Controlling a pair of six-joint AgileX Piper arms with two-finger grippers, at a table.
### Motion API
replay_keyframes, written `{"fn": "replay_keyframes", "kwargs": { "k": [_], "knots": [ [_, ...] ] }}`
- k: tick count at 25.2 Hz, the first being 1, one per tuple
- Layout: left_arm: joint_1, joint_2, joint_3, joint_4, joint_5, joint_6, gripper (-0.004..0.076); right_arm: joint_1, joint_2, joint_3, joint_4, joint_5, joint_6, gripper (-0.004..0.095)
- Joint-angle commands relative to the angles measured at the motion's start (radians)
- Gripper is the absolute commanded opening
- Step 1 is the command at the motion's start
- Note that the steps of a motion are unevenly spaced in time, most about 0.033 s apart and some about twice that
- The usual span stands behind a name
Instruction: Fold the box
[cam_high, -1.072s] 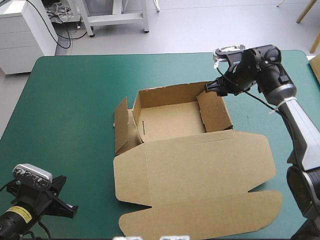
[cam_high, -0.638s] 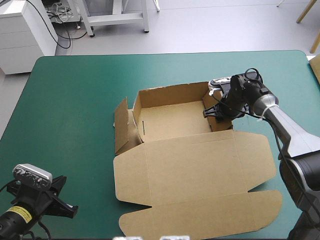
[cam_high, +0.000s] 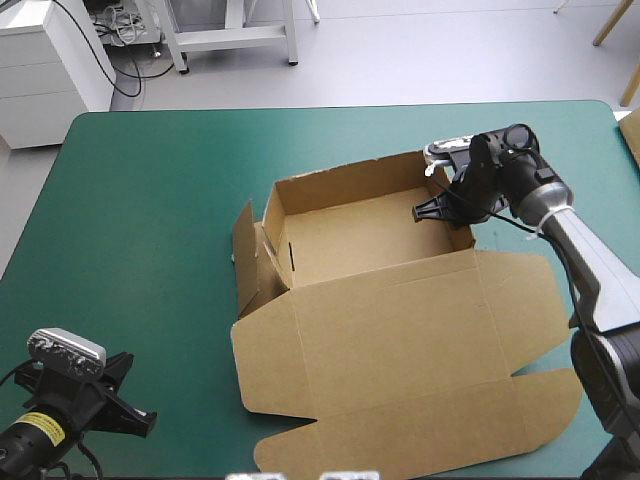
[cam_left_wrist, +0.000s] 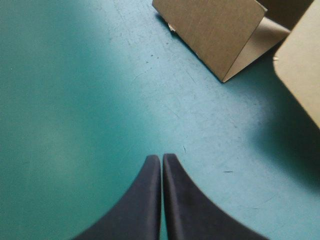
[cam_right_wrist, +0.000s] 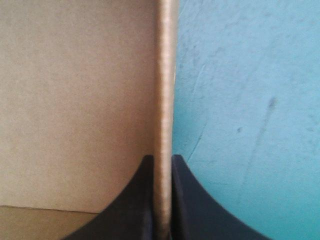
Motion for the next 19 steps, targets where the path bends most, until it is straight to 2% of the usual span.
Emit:
{"fn": "replay_keyframes", "kwargs": {
  "k": [1, 7, 9, 12, 14, 16, 17, 19],
  "knots": [
    [0.004, 0.008, -0.027, 0.002, -0.062, -0.003, -0.0008, -0.002, -0.13, -0.105, -0.016, 0.008, -0.006, -0.0021],
    [0.004, 0.008, -0.027, -0.005, -0.062, 0.011, -0.0001, -0.002, -0.337, -0.153, -0.048, 0.008, -0.006, -0.0021],
    [0.004, 0.008, -0.027, -0.017, -0.064, 0.02, 0.0054, -0.002, -0.368, -0.153, -0.066, 0.008, -0.006, -0.0021],
    [0.004, 0.008, -0.027, -0.063, -0.062, 0.073, 0.0232, -0.002, -0.391, -0.151, -0.071, 0.008, -0.006, -0.0021],
    [0.004, 0.008, -0.027, -0.103, -0.081, 0.101, 0.0406, -0.002, -0.393, -0.15, -0.071, 0.008, -0.006, -0.0021],
    [0.004, 0.008, -0.027, -0.124, -0.12, 0.099, 0.0531, -0.002, -0.393, -0.147, -0.071, 0.008, -0.006, -0.0021],
    [0.004, 0.008, -0.027, -0.13, -0.135, 0.096, 0.0571, -0.002, -0.393, -0.141, -0.071, 0.008, -0.006, -0.0022],
    [0.004, 0.008, -0.027, -0.184, -0.137, 0.09, 0.0585, -0.002, -0.393, -0.14, -0.066, 0.008, -0.006, -0.0021]
  ]
}}
